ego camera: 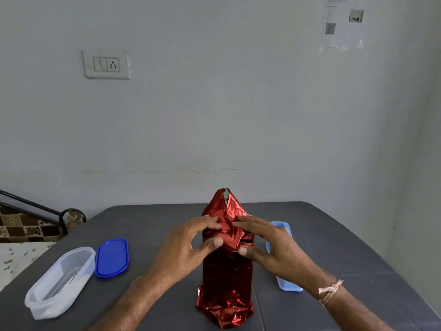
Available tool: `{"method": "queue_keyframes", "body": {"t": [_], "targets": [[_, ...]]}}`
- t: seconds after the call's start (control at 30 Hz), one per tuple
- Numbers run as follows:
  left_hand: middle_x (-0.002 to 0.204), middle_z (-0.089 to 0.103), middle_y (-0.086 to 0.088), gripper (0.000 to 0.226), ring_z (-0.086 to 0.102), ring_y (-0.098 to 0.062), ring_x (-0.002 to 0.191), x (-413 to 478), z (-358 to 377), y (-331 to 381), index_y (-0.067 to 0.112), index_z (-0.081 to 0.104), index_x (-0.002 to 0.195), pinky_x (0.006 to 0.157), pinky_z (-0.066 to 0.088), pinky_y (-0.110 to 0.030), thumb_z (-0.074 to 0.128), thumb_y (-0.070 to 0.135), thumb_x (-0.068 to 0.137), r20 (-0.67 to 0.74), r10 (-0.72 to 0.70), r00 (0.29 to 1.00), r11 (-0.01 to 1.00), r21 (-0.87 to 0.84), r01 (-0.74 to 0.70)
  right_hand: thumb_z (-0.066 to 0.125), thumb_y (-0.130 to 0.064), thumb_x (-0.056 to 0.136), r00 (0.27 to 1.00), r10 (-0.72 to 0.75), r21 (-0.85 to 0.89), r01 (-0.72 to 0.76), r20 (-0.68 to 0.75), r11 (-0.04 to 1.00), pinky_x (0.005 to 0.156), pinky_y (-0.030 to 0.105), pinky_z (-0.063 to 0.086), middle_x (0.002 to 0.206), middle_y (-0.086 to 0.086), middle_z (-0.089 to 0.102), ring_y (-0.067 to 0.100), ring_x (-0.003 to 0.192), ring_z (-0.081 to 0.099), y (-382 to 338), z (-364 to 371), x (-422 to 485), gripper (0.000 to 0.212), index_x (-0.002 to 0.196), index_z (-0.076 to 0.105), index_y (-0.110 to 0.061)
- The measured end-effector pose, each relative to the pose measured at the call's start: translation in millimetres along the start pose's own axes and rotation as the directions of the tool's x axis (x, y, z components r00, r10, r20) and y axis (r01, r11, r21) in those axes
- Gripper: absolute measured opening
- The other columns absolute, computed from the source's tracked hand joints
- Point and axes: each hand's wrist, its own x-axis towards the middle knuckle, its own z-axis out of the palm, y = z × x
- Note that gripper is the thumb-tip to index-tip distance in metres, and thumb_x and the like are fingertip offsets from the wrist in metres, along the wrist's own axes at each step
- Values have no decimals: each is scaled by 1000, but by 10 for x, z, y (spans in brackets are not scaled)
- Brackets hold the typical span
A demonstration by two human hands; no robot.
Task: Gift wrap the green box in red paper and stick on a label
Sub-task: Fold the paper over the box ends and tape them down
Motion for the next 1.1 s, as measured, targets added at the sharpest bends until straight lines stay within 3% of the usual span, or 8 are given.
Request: {"method": "queue_keyframes", "body": {"t": [0.1, 0.2, 0.33, 0.43, 0.6, 0.73, 0.87, 1.1], "targets": [[128, 62, 34, 59, 51, 18, 124, 19, -17, 84, 41, 72, 118, 96, 42, -11, 42, 82, 87, -33, -59, 998, 995, -85, 57, 63, -68, 88, 1000, -1, -24, 2, 30, 1000, 115, 10, 21, 155, -27, 41, -13, 146, 25, 17, 8, -17, 62, 145, 52, -46], [112, 69, 32, 44, 60, 17, 110, 58, -34, 187, 35, 76, 108, 83, 47, -4, 45, 62, 94, -55, -106, 993, 986, -135, 98, 61, -71, 87, 998, 1, -28, 1, 60, 1000, 112, 7, 19, 157, -29, 37, -14, 147, 22, 5, 2, -28, 64, 146, 50, -47], [99, 73, 28, 17, 70, 2, 82, 167, -54, 219, 34, 77, 97, 67, 53, -15, 62, 43, 98, -62, -128, 990, 989, -80, 123, 49, -83, 85, 999, 30, 58, -32, 41, 998, 108, 10, 34, 147, -36, 44, -12, 139, 39, -71, -50, -32, 69, 143, 52, -46], [97, 73, 27, 5, 64, 13, 93, 265, -65, 213, 36, 77, 93, 71, 45, -8, 73, 33, 93, -21, -144, 989, 989, -27, 144, 46, -89, 81, 998, 60, 110, -62, 22, 992, 102, 18, 47, 141, -36, 50, -10, 132, 47, -82, -46, -48, 78, 145, 49, -45], [109, 71, 24, 18, 59, 12, 106, 389, -138, 218, 34, 78, 105, 85, 36, -6, 80, 33, 87, 95, -184, 978, 982, -18, 187, 49, -86, 82, 998, 54, 94, -57, 33, 994, 106, 25, 49, 158, -30, 34, -9, 142, 36, -79, 5, -100, 79, 152, 37, -51], [125, 67, 20, 37, 55, 6, 119, 431, -194, 210, 31, 72, 123, 94, 36, -13, 80, 36, 87, 208, -225, 952, 969, -49, 240, 52, -80, 85, 997, 20, 56, -24, 68, 998, 111, 31, 44, 161, -35, 24, -7, 149, 25, -109, -8, -83, 72, 151, 33, -58], [136, 62, 16, 50, 50, 2, 127, 458, -207, 203, 29, 66, 134, 105, 32, -24, 80, 35, 87, 277, -260, 925, 958, -48, 284, 50, -82, 85, 993, 0, -14, 1, 117, 1000, 122, 42, 29, 161, -35, 25, -6, 152, 13, -64, -6, -41, 70, 150, 36, -58], [123, 61, 22, 28, 52, 8, 117, 471, -192, 193, 30, 70, 125, 101, 34, -21, 66, 37, 98, 269, -250, 930, 956, -86, 282, 45, -87, 83, 982, -15, -101, 35, 188, 994, 123, 41, 21, 165, -29, 20, -2, 154, 9, -104, -49, -19, 73, 150, 32, -60]]}}
